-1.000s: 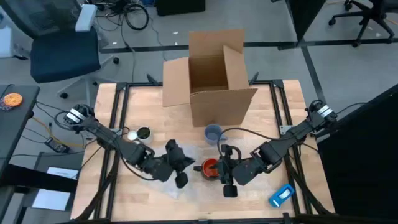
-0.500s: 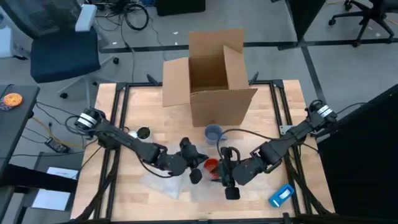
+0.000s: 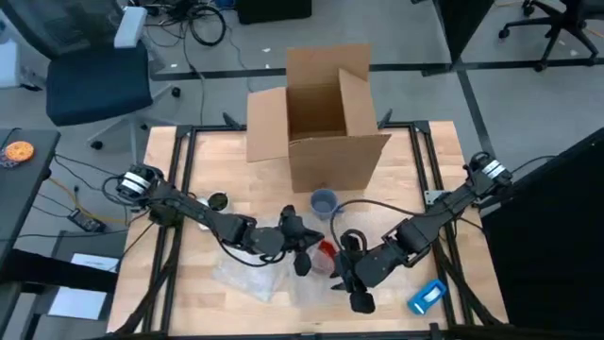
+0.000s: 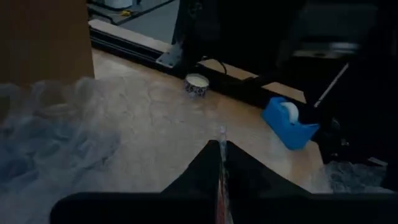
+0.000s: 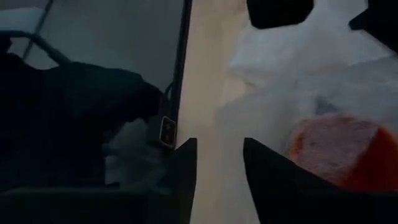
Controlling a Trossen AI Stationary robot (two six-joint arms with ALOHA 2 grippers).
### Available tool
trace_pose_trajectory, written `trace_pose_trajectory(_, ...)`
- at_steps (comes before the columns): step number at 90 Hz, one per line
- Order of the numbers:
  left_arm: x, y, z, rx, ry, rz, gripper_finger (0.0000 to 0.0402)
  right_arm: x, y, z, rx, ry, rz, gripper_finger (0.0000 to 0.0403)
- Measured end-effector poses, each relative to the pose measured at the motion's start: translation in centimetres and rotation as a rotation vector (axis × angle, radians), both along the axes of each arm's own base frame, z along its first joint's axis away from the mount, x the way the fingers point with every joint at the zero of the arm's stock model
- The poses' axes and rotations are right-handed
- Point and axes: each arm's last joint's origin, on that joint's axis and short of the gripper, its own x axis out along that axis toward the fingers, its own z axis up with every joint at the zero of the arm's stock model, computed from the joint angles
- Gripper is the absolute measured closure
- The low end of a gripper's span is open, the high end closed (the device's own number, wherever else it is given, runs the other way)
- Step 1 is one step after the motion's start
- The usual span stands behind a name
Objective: Wrap mug
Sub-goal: Wrap the black mug with the top bubble wrap
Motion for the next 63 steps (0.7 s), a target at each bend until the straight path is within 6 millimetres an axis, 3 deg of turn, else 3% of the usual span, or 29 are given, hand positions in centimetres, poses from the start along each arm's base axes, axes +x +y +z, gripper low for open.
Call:
trace_pose_trajectory(33,2.2,0.7,-1.9,-0.008,-0.086,0.033,0.0401,0.7,-1.3,-0.1,-0.033,-0.009,-0.058,0.0336)
trace_pose_trajectory(53,2.5,1.1,-1.8,-0.006,-0.121,0.041,0.0401,1.8,-1.1,-2.4,-0.136,0.062,0.025,0.0394)
trace_pose_trajectory(63,2.6,1.2,-1.8,0.000,-0.125,0.048,0.0401,2.6,-1.9,-3.6,-0.193,0.101,-0.003,0.0395)
